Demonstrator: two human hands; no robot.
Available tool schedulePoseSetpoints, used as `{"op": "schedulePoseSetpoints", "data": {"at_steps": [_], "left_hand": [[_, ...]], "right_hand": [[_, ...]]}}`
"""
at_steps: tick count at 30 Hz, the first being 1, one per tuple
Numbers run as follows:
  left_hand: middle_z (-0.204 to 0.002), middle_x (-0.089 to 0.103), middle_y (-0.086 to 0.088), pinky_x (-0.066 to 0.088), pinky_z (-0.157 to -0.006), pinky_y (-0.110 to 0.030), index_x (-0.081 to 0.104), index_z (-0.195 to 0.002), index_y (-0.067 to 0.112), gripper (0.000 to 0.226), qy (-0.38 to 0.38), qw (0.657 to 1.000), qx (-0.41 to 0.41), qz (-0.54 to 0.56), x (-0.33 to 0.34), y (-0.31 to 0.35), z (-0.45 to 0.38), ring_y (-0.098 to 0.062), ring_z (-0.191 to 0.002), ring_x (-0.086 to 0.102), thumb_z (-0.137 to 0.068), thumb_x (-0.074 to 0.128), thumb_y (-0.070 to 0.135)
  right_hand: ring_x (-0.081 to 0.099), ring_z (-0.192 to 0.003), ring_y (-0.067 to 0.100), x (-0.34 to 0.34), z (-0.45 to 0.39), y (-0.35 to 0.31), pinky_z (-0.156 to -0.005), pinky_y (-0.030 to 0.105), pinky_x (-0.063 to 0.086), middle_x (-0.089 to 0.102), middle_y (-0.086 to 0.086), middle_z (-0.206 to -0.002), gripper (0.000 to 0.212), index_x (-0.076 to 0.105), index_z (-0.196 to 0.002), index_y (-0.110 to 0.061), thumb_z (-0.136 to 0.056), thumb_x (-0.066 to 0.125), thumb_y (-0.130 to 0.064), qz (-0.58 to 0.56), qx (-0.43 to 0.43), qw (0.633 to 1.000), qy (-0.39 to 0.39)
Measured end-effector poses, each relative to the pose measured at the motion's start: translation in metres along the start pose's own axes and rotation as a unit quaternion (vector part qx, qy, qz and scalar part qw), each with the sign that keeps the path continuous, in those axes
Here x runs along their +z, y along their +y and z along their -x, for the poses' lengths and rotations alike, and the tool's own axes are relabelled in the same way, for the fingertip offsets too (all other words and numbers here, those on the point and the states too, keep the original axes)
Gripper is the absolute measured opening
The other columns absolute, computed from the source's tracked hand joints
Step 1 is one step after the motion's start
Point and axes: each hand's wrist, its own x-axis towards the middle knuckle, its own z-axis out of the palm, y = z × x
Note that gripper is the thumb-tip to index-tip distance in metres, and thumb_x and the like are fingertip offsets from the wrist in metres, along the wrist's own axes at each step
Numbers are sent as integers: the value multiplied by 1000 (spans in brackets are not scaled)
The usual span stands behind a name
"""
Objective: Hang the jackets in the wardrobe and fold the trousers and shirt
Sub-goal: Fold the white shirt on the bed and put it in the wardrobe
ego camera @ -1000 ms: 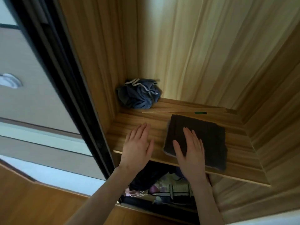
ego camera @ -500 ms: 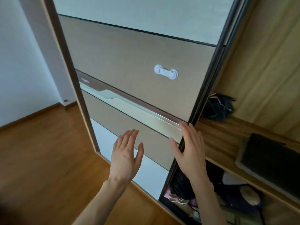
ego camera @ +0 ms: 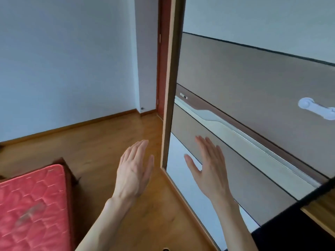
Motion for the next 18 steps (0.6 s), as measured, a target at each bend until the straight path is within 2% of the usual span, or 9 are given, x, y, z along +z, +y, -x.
{"op": "schedulePoseSetpoints", "data": {"at_steps": [7,12,18], "left_hand": [[-146,61,-6,47,-114,-48,51,-149,17,46,59,996,-42,-51,-29,-92,-38,-25,-137,55,-106,54,32],[-148,59,-5,39,-119,-45,51,-150,13,51,82,990,-63,-97,-47,-156,-86,-22,-143,49,-105,49,36],[-151,57,-3,33,-123,-40,50,-151,14,52,109,974,-111,-164,-69,-227,-138,-21,-146,46,-105,49,39]], "right_hand": [[30,-156,15,84,-80,-67,-130,41,15,40,-6,-165,70,41,-158,-26,-101,38,-66,-38,-83,995,-32],[33,-155,16,150,-151,-109,-127,49,28,44,-6,-163,68,46,-156,-27,-102,40,-67,-86,-137,986,-37],[32,-155,17,224,-242,-155,-127,49,28,43,-4,-164,67,45,-157,-26,-102,44,-64,-108,-199,972,-55]]}}
